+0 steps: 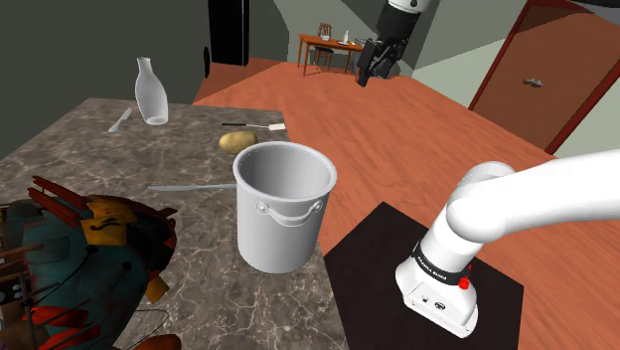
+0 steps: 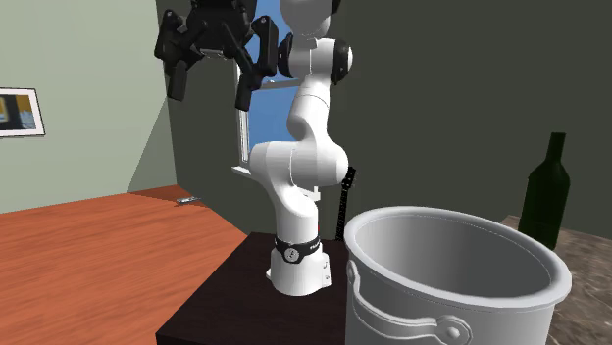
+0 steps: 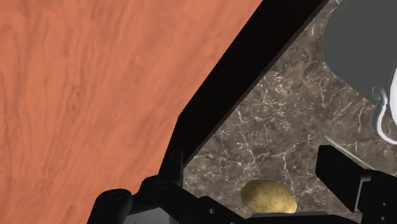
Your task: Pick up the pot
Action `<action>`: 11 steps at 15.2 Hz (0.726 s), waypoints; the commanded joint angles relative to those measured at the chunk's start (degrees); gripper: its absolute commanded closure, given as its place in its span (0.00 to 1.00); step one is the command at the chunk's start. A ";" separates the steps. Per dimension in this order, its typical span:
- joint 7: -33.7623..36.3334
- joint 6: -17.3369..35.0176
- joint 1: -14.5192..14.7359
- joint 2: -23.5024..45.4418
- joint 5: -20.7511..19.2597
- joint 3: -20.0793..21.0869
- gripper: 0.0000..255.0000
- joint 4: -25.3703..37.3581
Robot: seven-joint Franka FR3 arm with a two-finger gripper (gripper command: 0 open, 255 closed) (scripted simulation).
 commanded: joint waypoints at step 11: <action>12.83 4.99 3.27 4.11 8.72 9.08 0.00 -7.07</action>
